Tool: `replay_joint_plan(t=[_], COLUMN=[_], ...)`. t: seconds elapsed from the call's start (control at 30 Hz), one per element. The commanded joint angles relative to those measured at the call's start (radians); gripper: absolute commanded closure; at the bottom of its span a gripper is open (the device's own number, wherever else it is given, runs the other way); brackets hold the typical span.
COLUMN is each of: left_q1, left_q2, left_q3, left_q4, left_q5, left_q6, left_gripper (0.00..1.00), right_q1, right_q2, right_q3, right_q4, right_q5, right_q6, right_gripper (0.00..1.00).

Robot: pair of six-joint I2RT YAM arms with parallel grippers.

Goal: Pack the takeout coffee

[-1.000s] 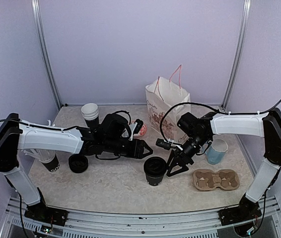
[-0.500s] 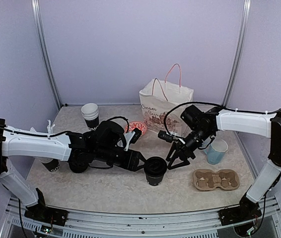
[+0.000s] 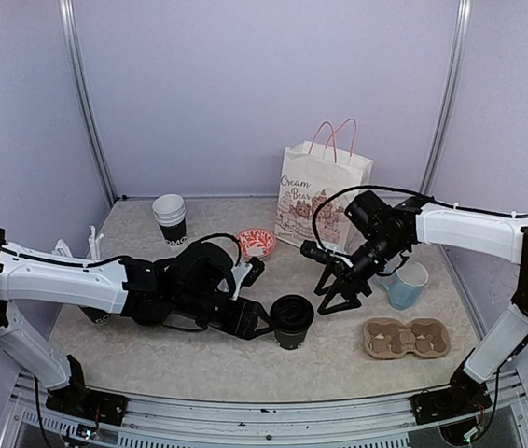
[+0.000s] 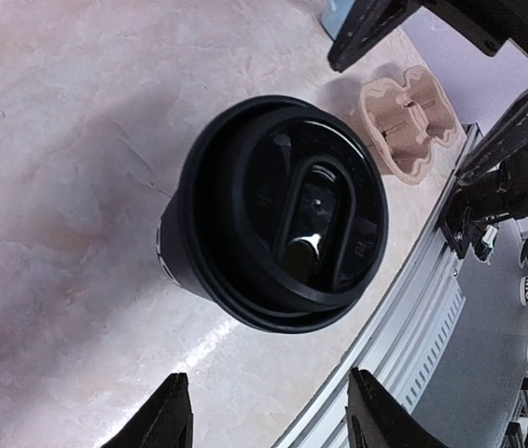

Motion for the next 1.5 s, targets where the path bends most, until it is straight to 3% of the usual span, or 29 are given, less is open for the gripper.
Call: replay_joint_plan(t=[0.0,0.4,0.77,1.13,1.47], left_q1=[-0.023,0.026,0.088,0.093,0.162], left_q2=[0.03,0.104,0.065,-0.014,0.049], left_q3=[0.015,0.057,0.013,0.02,0.066], left_q4=[0.024,0.042,0.03,-0.095,0.039], left_q5=[0.021,-0.003,-0.022,-0.009,0.02], left_q6=[-0.022,-0.006,0.004,0.034,-0.069], left_gripper=[0.45,0.48,0.48,0.49,0.53], right_q1=[0.008,0.108,0.148,0.08,0.003], right_q2=[-0.022,0.004,-0.013,0.007,0.106], right_q3=[-0.05,-0.075,-0.089,-0.081,0.019], right_q4=[-0.003,0.035,-0.013,-0.003,0.032], right_q5=[0.002,0.073,0.027,0.066,0.042], right_q6=[-0.043,-0.031,-0.057,0.017,0.152], right_gripper=[0.24,0.25,0.26,0.31,0.37])
